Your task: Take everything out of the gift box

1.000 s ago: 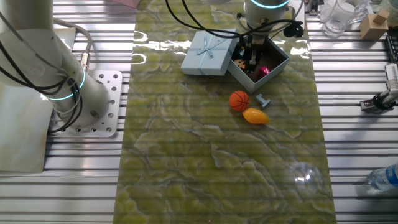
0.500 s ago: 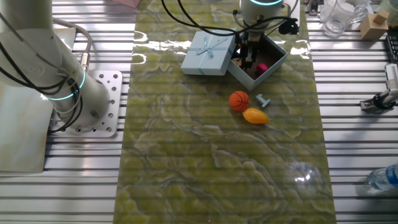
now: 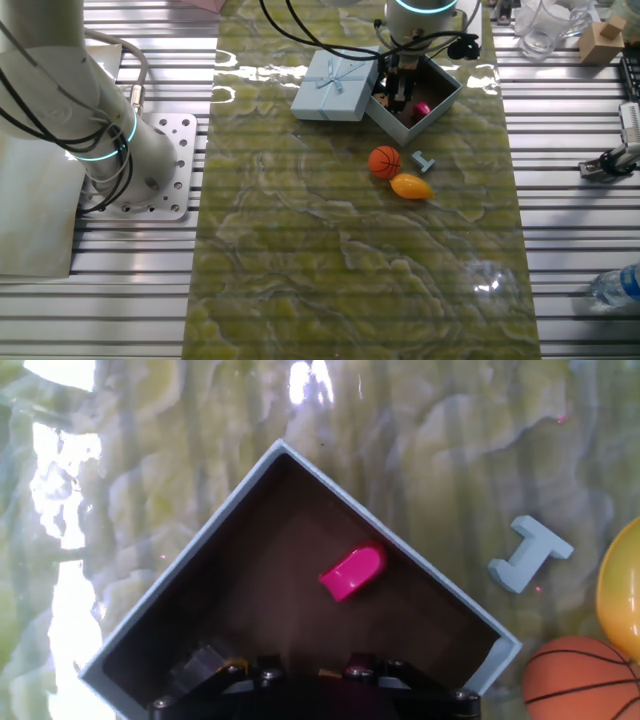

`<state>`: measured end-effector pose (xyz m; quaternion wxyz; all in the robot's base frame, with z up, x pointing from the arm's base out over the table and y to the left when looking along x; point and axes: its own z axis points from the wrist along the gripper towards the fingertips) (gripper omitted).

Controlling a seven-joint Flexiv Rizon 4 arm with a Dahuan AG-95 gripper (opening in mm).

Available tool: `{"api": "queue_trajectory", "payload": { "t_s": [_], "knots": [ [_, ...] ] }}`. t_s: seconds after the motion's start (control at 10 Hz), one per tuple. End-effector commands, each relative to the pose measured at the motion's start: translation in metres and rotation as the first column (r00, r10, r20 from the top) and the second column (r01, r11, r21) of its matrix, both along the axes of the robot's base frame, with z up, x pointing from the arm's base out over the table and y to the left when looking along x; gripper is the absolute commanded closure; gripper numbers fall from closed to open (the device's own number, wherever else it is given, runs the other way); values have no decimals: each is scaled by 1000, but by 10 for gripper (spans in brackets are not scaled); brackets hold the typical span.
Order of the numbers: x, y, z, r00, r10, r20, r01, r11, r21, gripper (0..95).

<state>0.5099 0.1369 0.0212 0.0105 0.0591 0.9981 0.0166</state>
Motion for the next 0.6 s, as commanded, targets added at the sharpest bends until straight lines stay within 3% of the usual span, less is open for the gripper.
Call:
{"api": "queue_trajectory", "payload": {
  "t_s": [0.1, 0.6],
  "knots": [
    [0, 0, 1, 999, 33, -13, -33, 999, 5, 570],
    [0, 0, 1, 999, 48, -13, -48, 999, 14, 570]
  ]
}}
